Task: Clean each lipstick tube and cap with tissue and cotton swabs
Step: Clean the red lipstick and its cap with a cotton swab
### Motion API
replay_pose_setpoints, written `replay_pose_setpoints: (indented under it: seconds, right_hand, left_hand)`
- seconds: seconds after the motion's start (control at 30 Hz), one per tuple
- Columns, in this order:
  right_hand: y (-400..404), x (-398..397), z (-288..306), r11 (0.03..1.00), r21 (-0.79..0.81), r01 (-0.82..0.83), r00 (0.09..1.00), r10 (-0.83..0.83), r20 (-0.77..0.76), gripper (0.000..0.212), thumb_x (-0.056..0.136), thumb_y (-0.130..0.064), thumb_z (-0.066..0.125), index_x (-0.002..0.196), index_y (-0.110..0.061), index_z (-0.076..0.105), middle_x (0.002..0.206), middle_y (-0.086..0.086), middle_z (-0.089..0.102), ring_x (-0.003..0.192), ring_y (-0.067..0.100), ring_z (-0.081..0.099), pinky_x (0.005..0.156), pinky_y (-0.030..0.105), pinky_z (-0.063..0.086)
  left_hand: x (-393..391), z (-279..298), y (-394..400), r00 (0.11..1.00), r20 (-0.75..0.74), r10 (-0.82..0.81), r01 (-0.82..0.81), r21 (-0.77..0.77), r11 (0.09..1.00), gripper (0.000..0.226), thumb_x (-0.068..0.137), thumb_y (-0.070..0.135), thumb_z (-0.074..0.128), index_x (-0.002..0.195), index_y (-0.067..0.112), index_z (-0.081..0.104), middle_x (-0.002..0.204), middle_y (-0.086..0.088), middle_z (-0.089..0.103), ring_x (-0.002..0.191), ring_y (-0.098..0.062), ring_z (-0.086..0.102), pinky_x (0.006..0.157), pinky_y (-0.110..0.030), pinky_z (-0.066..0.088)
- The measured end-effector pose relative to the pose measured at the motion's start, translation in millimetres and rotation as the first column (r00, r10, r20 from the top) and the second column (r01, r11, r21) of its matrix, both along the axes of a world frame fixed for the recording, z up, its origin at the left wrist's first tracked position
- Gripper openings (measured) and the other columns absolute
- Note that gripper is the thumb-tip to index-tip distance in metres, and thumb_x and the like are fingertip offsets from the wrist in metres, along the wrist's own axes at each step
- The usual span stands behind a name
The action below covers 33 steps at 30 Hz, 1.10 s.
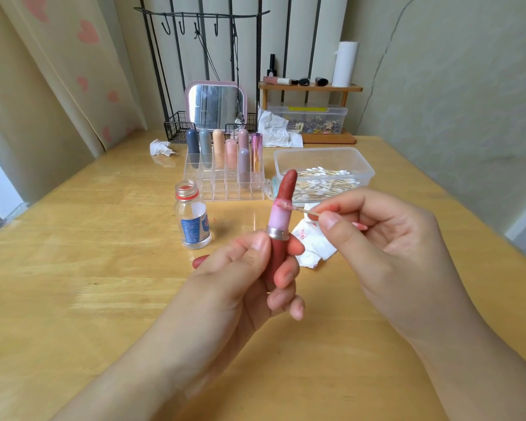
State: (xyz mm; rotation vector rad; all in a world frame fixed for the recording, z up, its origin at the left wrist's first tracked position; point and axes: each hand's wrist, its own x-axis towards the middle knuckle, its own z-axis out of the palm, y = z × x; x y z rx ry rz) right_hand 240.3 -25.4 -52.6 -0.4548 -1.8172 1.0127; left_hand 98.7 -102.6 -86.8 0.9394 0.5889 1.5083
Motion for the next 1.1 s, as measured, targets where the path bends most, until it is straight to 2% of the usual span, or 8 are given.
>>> replay_pose_setpoints:
  seconds: [0.17,0.33,0.47,0.6,0.73,0.9,1.0,1.1]
  right_hand:
    - [0,3,1,1.000,0.007,-0.030,0.999,0.030,0.025,0.010,0.078,-0.012,0.062,0.071,-0.016,0.067,0.053,0.008,0.037,0.052,0.004,0.036,0.054,0.007,0.035]
    - [0,2,-2,0.998,0.053,0.015,0.999,-0.017,0.033,0.005,0.080,-0.018,0.064,0.078,-0.019,0.068,0.058,0.011,0.051,0.056,0.007,0.042,0.060,0.013,0.039]
    - [-3,3,-2,0.996,0.091,0.012,0.996,-0.020,0.091,0.010,0.077,-0.027,0.062,0.078,-0.018,0.066,0.053,0.008,0.041,0.051,0.008,0.036,0.055,0.011,0.034]
    - [-2,2,-1,0.991,0.112,0.066,0.996,-0.073,0.059,0.003,0.080,-0.020,0.063,0.081,-0.020,0.066,0.055,0.010,0.051,0.051,0.012,0.043,0.056,0.010,0.036]
    - [-4,4,-1,0.988,0.151,0.032,0.992,-0.049,0.113,0.015,0.075,-0.031,0.058,0.077,-0.018,0.064,0.054,0.012,0.043,0.048,0.012,0.034,0.051,0.013,0.032]
    - [-3,2,-4,0.981,0.182,0.072,0.992,-0.090,0.093,0.014,0.079,-0.032,0.058,0.077,-0.022,0.066,0.054,0.011,0.046,0.051,0.012,0.037,0.053,0.012,0.033]
    - [-5,2,-4,0.981,0.186,0.063,0.989,-0.087,0.123,0.015,0.076,-0.032,0.056,0.075,-0.019,0.064,0.051,0.012,0.043,0.047,0.013,0.033,0.049,0.015,0.032]
    - [-3,1,-5,0.977,0.192,0.092,0.990,-0.110,0.085,0.014,0.078,-0.031,0.057,0.075,-0.021,0.065,0.052,0.009,0.044,0.049,0.012,0.036,0.052,0.010,0.033]
  left_hand:
    - [-1,0,0,1.000,0.007,-0.021,0.021,0.020,1.000,0.025,0.089,0.028,0.055,0.094,0.008,0.068,0.069,-0.002,0.049,0.053,-0.012,0.043,0.062,-0.031,0.048]
    - [0,3,0,1.000,0.003,0.006,-0.006,0.007,1.000,0.025,0.089,0.027,0.053,0.092,0.008,0.068,0.068,-0.003,0.048,0.053,-0.012,0.042,0.061,-0.031,0.048]
    - [3,7,-3,0.997,-0.026,0.068,-0.068,0.003,0.998,0.022,0.086,0.027,0.054,0.091,0.008,0.065,0.067,-0.004,0.048,0.052,-0.013,0.041,0.060,-0.029,0.048]
    - [6,9,-7,0.984,-0.110,0.138,-0.138,0.009,0.990,0.017,0.088,0.019,0.050,0.095,0.003,0.048,0.066,-0.006,0.052,0.052,-0.015,0.045,0.058,-0.028,0.048]
    - [7,11,-9,0.969,-0.151,0.197,-0.197,0.011,0.980,0.015,0.084,0.016,0.051,0.091,0.005,0.043,0.063,-0.003,0.047,0.050,-0.013,0.041,0.053,-0.026,0.047]
    - [6,12,-5,0.973,-0.070,0.220,-0.224,-0.052,0.973,0.016,0.083,0.023,0.050,0.087,0.008,0.047,0.062,-0.004,0.044,0.049,-0.015,0.033,0.050,-0.029,0.045]
    - [5,12,-4,0.972,-0.005,0.233,-0.233,-0.046,0.971,0.013,0.082,0.022,0.049,0.078,0.010,0.054,0.063,-0.009,0.047,0.049,-0.017,0.037,0.051,-0.032,0.046]
    - [5,11,-5,0.964,-0.033,0.263,-0.264,-0.033,0.964,0.012,0.080,0.015,0.049,0.087,0.006,0.049,0.065,-0.013,0.055,0.051,-0.019,0.045,0.053,-0.031,0.048]
